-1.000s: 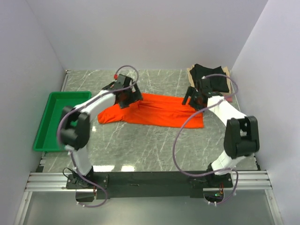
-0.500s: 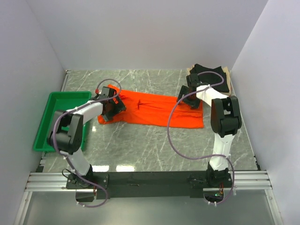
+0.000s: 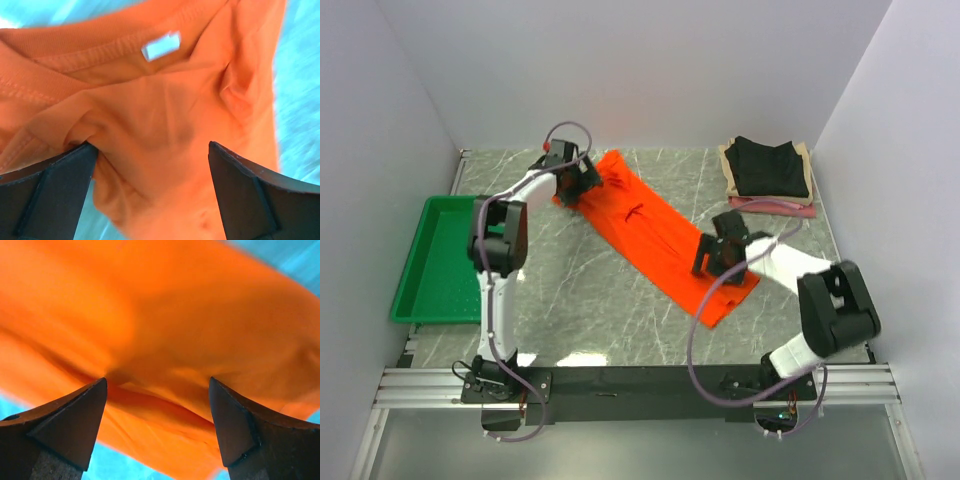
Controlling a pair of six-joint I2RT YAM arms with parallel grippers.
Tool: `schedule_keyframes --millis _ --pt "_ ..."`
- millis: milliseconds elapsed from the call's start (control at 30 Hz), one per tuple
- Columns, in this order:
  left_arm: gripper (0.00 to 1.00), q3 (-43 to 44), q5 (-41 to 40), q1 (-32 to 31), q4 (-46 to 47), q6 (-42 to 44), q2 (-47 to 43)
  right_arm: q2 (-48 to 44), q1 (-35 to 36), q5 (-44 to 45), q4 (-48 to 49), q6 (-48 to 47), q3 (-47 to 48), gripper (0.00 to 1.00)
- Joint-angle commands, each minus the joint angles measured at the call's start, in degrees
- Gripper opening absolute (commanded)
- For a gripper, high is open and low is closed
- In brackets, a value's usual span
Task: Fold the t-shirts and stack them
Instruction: Fold the tshirt
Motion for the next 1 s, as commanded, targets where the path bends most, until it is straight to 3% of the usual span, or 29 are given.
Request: schedule_keyframes --millis 0,167,233,400,633,833,967 --pt "0.99 11.0 5.6 0.3 -3.2 4.3 10.8 -3.8 8.4 -8.2 -0.8 5.3 -10.5 0.89" --pt "0.99 35.5 9.3 0.3 -8.2 7.6 25.4 -5.1 21.5 -16.0 5.3 10.3 -14.8 0.89" --pt "0.99 39.2 13.1 0.3 -6.2 8.2 28.6 -4.3 27.4 -17.3 6.9 10.5 -13.5 0.89" --pt "0.99 41.2 17.0 0.8 1.0 6.1 32.4 -3.7 34.7 -11.7 6.5 10.7 -8.2 0.89" --pt "0.99 41.4 11.3 1.0 4.8 4.8 30.0 -7.4 37.3 -7.2 4.1 9.6 -3.3 0.89" --pt "0.99 40.2 10.8 0.6 4.3 4.5 20.1 -15.1 37.1 -0.1 -1.3 9.1 0.9 0.9" --pt "0.99 33.6 8.1 -1.5 0.6 7.2 6.8 -21.0 36.1 5.2 -5.1 9.4 2.0 0.93"
